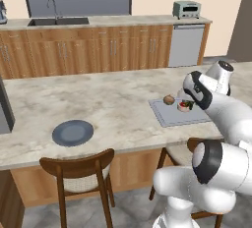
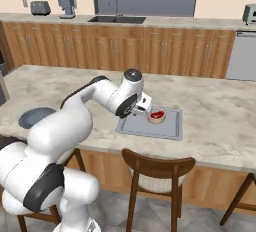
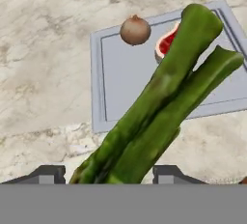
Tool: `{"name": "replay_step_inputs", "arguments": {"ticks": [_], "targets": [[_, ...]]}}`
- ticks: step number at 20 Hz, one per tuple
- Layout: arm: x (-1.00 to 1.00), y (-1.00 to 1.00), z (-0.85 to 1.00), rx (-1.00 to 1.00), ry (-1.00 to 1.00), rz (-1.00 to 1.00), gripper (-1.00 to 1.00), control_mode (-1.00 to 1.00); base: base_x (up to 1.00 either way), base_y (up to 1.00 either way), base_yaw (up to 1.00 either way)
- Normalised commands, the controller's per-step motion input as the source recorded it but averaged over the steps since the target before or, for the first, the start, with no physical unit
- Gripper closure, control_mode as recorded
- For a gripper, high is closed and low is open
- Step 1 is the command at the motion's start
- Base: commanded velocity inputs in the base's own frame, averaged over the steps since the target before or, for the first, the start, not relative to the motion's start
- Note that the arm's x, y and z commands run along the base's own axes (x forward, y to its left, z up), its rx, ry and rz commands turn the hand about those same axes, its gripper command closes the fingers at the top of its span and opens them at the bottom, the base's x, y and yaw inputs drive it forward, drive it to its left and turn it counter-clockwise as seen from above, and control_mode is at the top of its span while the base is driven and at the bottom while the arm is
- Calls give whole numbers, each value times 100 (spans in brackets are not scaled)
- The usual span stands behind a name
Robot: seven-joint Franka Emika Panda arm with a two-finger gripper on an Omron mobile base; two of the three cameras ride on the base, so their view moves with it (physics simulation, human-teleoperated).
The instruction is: Create a steak meal by picking up the steak and asparagus from the tray and placing them on the plate. Leave the onion on the tray.
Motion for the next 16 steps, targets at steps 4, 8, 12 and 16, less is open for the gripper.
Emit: {"name": "replay_step_inputs", "arguments": {"ticks": [4, 8, 12, 16], "targets": [[-8, 100, 5, -1, 2, 20, 100, -100, 0, 0, 0], [0, 100, 7, 0, 6, 19, 100, -100, 0, 0, 0], [2, 100, 1, 0, 8, 21, 100, -100, 0, 0, 0], [8, 100, 0, 0, 12, 24, 100, -100, 0, 0, 0]]}}
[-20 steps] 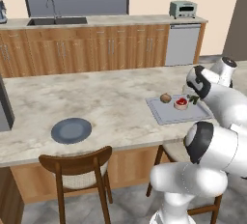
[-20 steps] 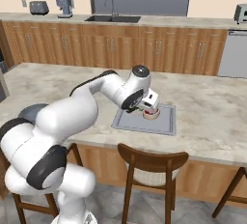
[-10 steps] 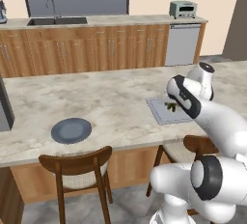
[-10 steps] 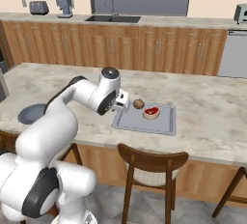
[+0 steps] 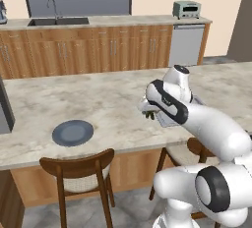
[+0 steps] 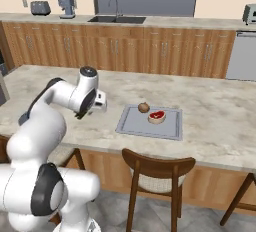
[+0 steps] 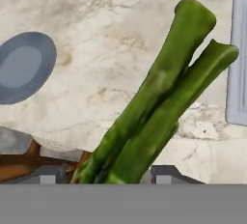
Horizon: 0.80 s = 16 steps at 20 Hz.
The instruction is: Create a steak meal by picking up the steak and asparagus from the tray and placing them on the plate. Leave the onion on the tray.
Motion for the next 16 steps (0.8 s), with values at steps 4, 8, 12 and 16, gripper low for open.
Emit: {"name": "replay_step_inputs", "arguments": {"ticks": [4, 8, 12, 16], "targets": [[7, 100, 0, 0, 14, 25, 100, -100, 0, 0, 0], [1, 100, 0, -3, 10, 23, 100, -100, 0, 0, 0], [0, 100, -8, -6, 6, 20, 100, -100, 0, 0, 0], [0, 100, -21, -9, 4, 15, 100, -100, 0, 0, 0]]}}
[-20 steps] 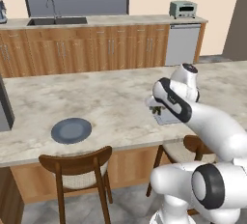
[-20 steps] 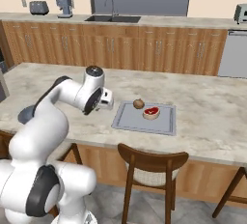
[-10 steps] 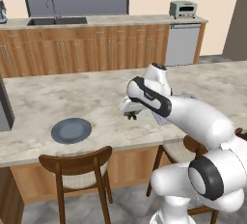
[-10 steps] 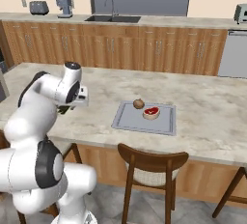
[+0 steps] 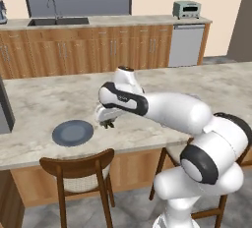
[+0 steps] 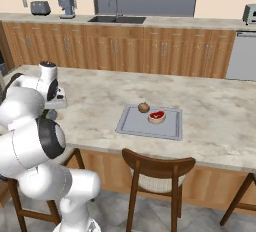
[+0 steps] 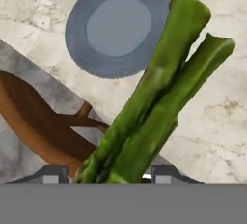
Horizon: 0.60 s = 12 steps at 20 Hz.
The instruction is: Create a steak meal by picking up the steak and asparagus from the tray and placing them on the plate. Leave the onion on the tray.
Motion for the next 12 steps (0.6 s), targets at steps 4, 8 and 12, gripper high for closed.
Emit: {"name": "replay_step_inputs", "arguments": {"ticks": [4, 8, 12], "targets": [[0, 100, -26, -9, 1, 9, 100, -100, 0, 0, 0], [17, 92, -22, -6, 0, 7, 100, -100, 0, 0, 0], [46, 41, -9, 0, 0, 0, 100, -100, 0, 0, 0]]}}
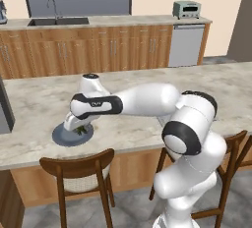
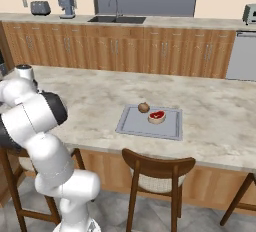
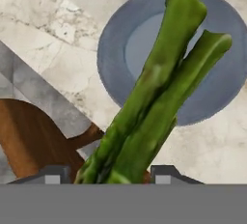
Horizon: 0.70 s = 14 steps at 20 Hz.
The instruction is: Create a steak meal by picking up the steak and asparagus from the tray and placing them on the plate. Leave the onion on the tray.
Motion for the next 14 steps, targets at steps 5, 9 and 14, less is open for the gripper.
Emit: {"name": "replay_step_inputs", "arguments": {"ticks": [5, 9, 14], "targets": [[47, 27, -24, 0, 0, 0, 100, -100, 0, 0, 0], [33, 32, -38, 0, 0, 0, 100, -100, 0, 0, 0], [25, 12, -40, 0, 1, 0, 100, -100, 0, 0, 0]]}}
